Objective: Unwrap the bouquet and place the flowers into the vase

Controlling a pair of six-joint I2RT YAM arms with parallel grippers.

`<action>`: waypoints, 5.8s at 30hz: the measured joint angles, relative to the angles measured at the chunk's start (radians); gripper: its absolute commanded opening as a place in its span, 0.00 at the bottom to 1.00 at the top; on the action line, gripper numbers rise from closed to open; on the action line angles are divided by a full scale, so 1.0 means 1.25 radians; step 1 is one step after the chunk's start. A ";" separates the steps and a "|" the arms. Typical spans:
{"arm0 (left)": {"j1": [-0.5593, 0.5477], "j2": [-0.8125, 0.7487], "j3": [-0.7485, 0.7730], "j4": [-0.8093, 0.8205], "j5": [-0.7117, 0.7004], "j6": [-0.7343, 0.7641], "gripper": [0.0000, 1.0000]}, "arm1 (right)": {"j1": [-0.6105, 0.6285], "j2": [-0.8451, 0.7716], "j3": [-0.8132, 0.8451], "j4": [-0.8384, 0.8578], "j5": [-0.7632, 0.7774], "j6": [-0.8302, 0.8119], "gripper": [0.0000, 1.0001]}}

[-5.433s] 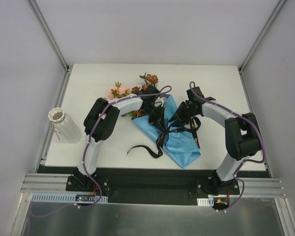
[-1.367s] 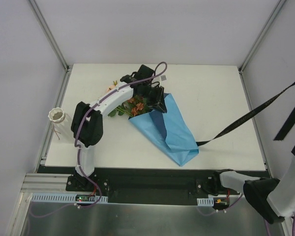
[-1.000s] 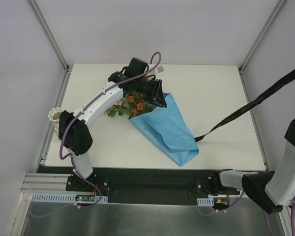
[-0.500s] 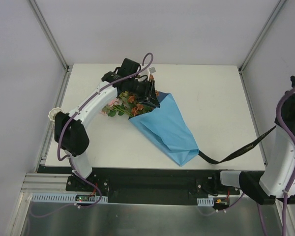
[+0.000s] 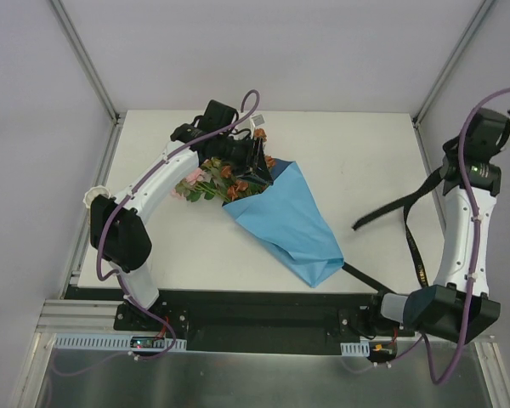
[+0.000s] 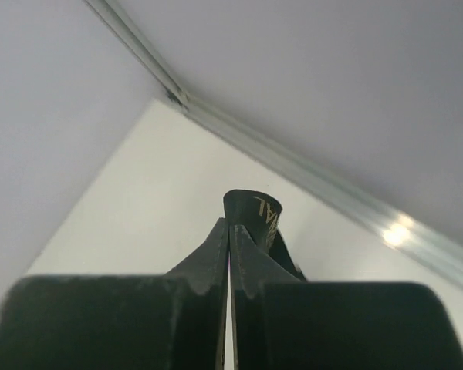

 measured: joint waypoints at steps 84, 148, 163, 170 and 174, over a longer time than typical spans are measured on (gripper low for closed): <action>-0.077 -0.222 -0.206 -0.019 -0.103 -0.086 0.49 | 0.146 -0.079 -0.720 -0.313 -0.351 0.304 0.40; -0.077 -0.632 -0.717 0.359 -0.253 -0.216 0.77 | 1.081 0.149 -0.421 -0.122 0.209 -0.191 0.41; -0.077 -0.680 -0.733 0.384 -0.234 -0.215 0.87 | 0.560 -0.051 -0.438 -0.122 0.118 -0.263 0.95; -0.077 -0.711 -0.757 0.390 -0.212 -0.221 0.99 | 0.539 -0.083 -0.340 -0.218 0.042 -0.215 0.97; -0.077 -0.741 -0.786 0.389 -0.214 -0.249 0.99 | 0.547 -0.199 -0.340 -0.236 -0.037 -0.191 0.97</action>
